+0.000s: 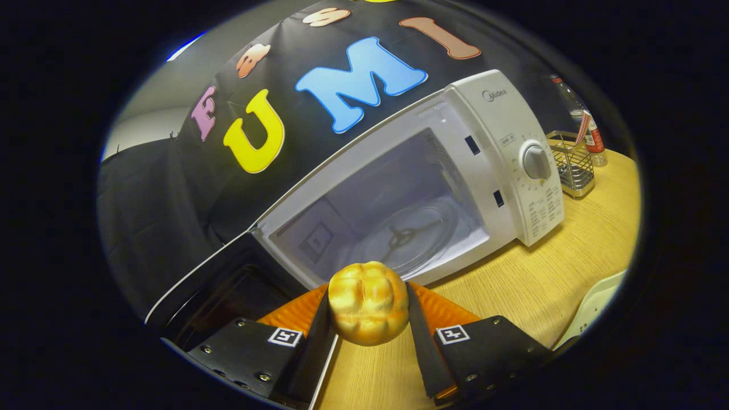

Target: Open the microwave, put the food inside, and close the microwave door.

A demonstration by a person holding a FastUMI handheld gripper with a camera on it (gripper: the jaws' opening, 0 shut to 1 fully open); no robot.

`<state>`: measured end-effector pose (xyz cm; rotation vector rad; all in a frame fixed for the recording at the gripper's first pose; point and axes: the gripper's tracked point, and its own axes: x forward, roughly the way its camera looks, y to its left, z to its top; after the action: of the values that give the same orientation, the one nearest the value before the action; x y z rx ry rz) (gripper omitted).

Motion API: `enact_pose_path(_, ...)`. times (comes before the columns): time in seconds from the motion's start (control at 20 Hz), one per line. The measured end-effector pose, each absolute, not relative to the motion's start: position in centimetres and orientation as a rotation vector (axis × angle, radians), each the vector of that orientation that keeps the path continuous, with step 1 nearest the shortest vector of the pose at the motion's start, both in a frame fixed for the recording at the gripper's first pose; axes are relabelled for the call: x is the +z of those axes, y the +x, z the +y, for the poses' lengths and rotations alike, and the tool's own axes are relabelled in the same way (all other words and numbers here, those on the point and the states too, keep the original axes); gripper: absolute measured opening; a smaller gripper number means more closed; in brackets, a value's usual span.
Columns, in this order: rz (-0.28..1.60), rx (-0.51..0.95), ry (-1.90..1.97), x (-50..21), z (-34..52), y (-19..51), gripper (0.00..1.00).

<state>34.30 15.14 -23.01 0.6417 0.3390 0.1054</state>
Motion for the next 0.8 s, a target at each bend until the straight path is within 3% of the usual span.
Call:
enact_pose_path(0.45,0.366,-0.016,0.579,-26.4,15.3,44.8,0.71)
enact_pose_path(0.7,0.370,-0.039,0.560,-28.3,15.3,47.1,0.70)
enact_pose_path(0.8,0.348,-0.039,0.541,-27.9,15.6,47.5,0.80)
